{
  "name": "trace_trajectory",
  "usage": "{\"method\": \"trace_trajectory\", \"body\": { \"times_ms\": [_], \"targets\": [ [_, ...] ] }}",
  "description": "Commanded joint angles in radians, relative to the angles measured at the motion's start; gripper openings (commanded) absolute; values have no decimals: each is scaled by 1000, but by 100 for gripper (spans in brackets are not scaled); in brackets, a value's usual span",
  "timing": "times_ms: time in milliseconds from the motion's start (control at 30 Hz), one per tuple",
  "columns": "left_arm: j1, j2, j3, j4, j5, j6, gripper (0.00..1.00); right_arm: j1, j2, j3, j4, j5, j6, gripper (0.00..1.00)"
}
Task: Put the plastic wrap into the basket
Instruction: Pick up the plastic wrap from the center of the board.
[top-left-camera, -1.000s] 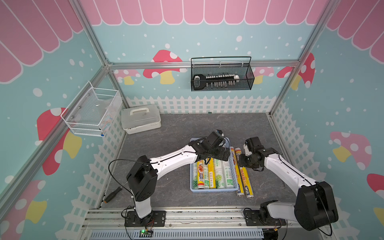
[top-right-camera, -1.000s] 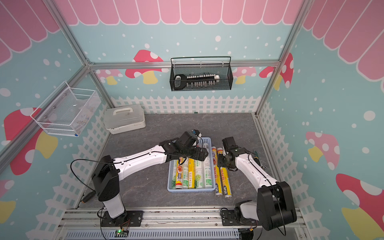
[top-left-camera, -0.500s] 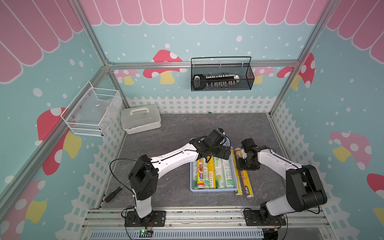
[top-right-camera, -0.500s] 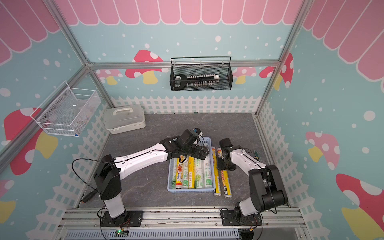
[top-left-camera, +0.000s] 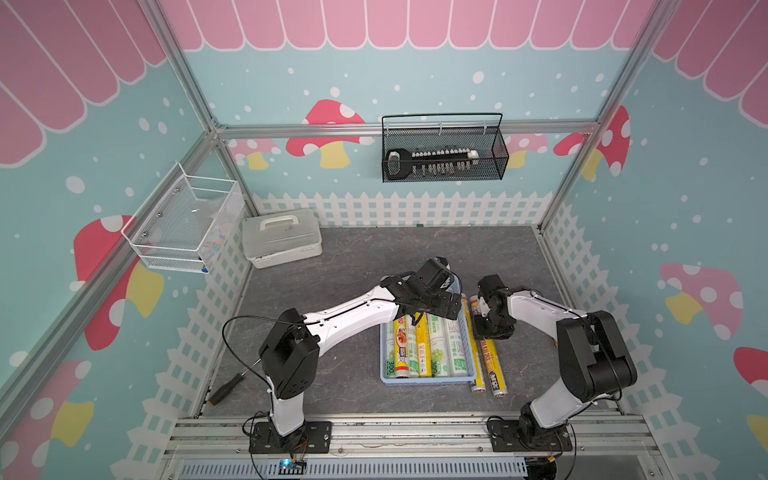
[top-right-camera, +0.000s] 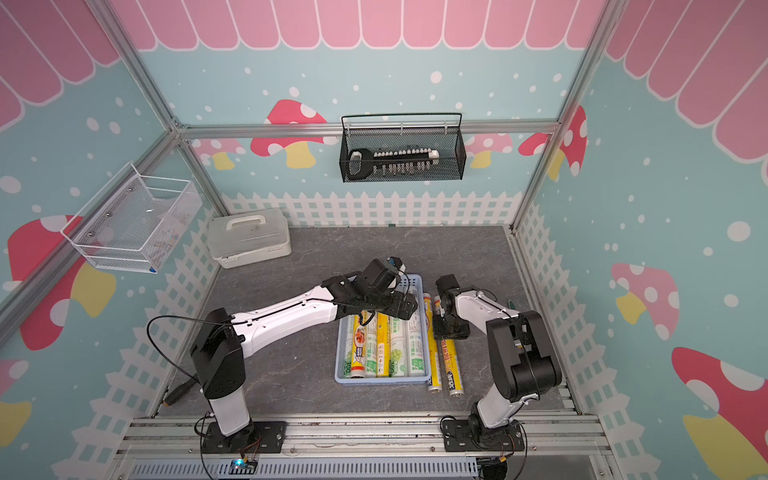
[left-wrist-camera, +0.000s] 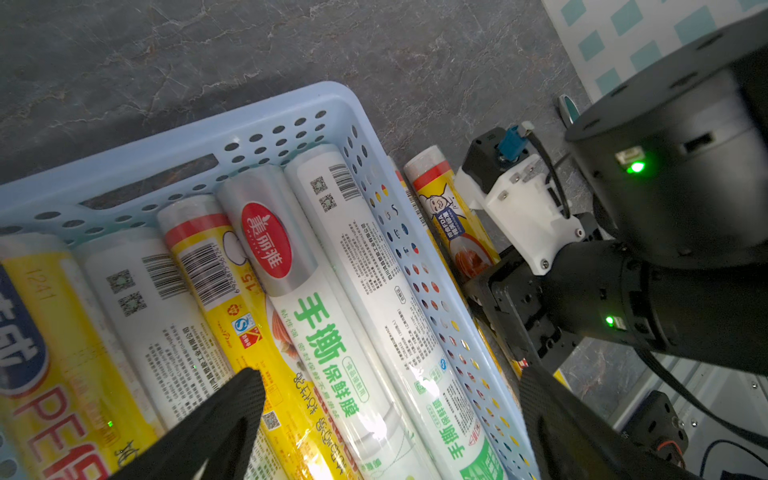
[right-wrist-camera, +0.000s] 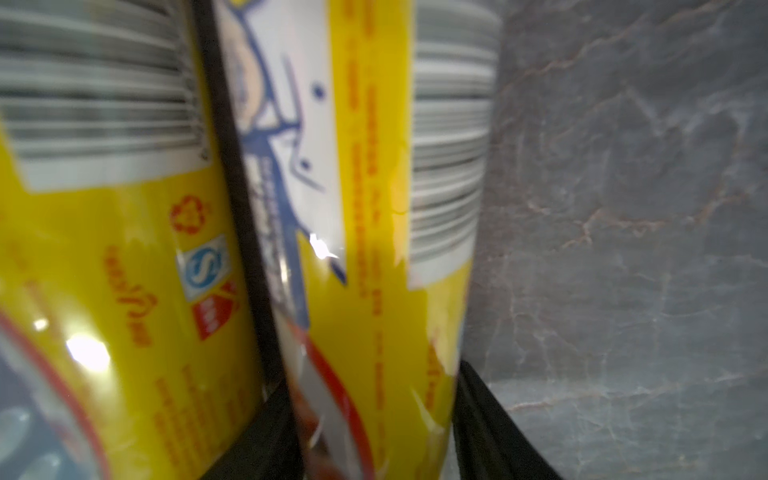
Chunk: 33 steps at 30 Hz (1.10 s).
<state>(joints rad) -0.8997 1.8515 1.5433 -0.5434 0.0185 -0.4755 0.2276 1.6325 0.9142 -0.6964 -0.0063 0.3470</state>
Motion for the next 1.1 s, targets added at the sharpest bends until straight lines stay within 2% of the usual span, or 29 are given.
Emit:
{"method": "trace_trajectory", "body": {
  "times_ms": [0, 267, 333, 467, 567, 833, 1067],
  "targets": [
    [-2, 12, 22, -14, -18, 21, 99, -16, 33, 11, -22, -23, -11, 53],
    [-2, 11, 20, -14, -26, 23, 99, -34, 24, 19, -38, -1, -17, 46],
    [-2, 9, 21, -15, -25, 24, 99, -33, 9, 27, -55, 38, -18, 44],
    [-2, 6, 17, -14, -28, 27, 99, -34, -30, 48, -121, 205, -32, 39],
    [-2, -1, 15, -14, -35, 26, 99, -34, -91, 53, -139, 228, -35, 34],
    [-2, -43, -9, -12, -124, 18, 99, -34, -338, 92, -176, 141, 1, 32],
    [4, -106, -37, -12, -206, -1, 99, -33, -445, 178, -192, -114, 27, 32]
  ]
}}
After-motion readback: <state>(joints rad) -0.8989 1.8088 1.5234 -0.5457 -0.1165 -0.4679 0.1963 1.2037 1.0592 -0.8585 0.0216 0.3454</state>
